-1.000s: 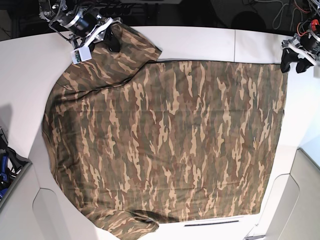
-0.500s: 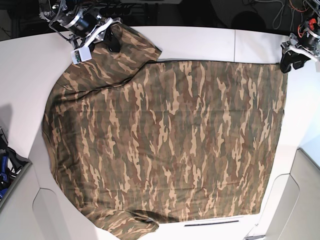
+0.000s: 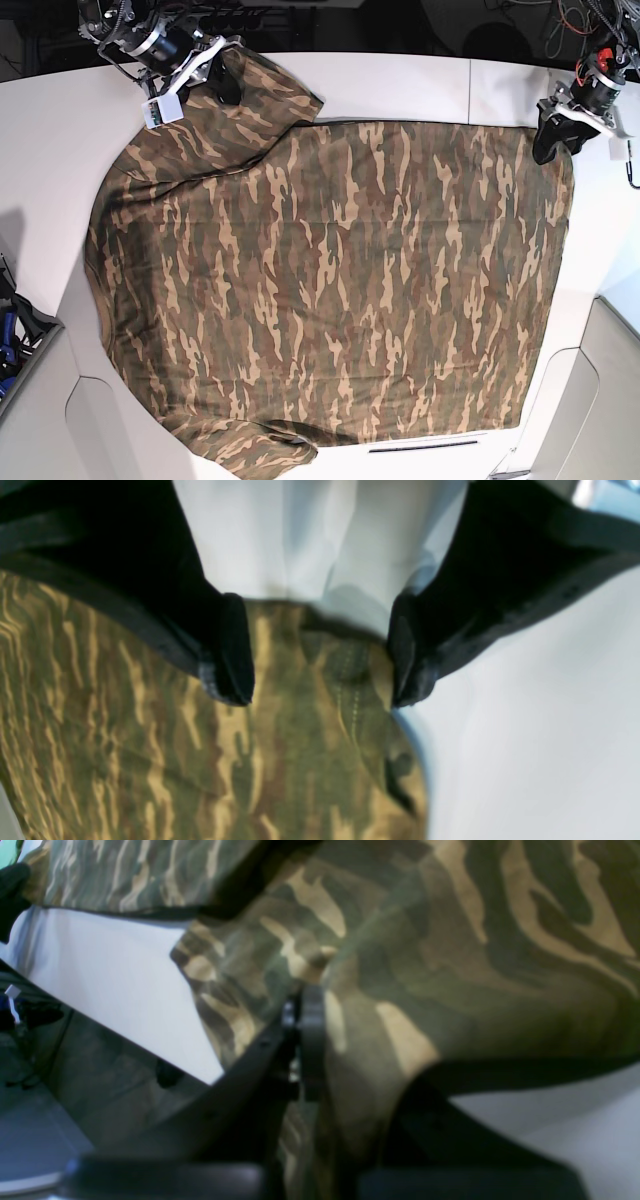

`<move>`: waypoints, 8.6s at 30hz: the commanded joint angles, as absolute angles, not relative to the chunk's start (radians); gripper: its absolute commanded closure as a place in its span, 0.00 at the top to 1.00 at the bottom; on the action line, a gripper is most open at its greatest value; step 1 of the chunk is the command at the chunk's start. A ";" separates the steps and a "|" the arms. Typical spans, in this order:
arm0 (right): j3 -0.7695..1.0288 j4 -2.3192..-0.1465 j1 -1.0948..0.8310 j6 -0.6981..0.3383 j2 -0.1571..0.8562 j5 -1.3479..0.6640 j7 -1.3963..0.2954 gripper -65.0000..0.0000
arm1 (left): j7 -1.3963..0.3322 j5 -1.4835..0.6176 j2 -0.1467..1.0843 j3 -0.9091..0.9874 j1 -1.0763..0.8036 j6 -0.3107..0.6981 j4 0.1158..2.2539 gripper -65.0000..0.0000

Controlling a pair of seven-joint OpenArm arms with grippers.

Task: Fold the T-shirt properly
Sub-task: 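Move both grippers down to the shirt's shoulder corners and grasp them, then lift the shoulder corners and drag them toward the hem, folding the shirt in half, then pull the folded edge back toward the robot and release both grippers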

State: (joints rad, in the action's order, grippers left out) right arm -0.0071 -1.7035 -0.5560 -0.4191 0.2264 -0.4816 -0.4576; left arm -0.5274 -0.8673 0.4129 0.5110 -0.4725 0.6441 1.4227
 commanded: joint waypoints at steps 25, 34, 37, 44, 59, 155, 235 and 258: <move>0.113 -1.942 -0.507 -0.408 0.229 -0.517 -0.468 0.00 | -0.551 -0.953 0.432 0.538 -0.372 0.698 1.475 0.00; 0.160 -1.930 -0.302 -0.408 0.230 -0.484 -0.468 0.00 | -0.550 -0.898 0.432 0.538 -0.233 0.698 1.475 0.00; 0.160 -1.905 -0.226 -0.408 0.230 -0.462 -0.468 0.00 | -0.550 -0.862 0.432 0.538 -0.176 0.698 1.473 0.00; 0.160 -1.767 -0.065 -0.408 0.230 -0.413 -0.468 0.00 | -0.536 -0.796 0.432 0.537 -0.080 0.698 1.472 0.00; 0.159 -1.345 0.281 -0.492 0.229 -0.408 -0.463 0.00 | -0.353 -0.517 0.432 0.338 0.093 0.580 1.357 0.00; 0.419 -1.061 0.236 -0.476 0.230 -0.418 -0.366 0.00 | -0.329 -0.485 0.371 0.344 0.184 0.379 1.091 0.05; 0.596 -1.585 -0.430 -0.591 0.451 -0.670 -0.689 0.00 | -0.702 -0.879 0.424 0.599 -0.603 0.698 1.762 0.00; 0.596 -1.585 -0.490 -0.587 0.451 -0.752 -0.729 0.00 | -0.809 -1.014 0.384 0.649 -0.651 0.698 1.809 0.00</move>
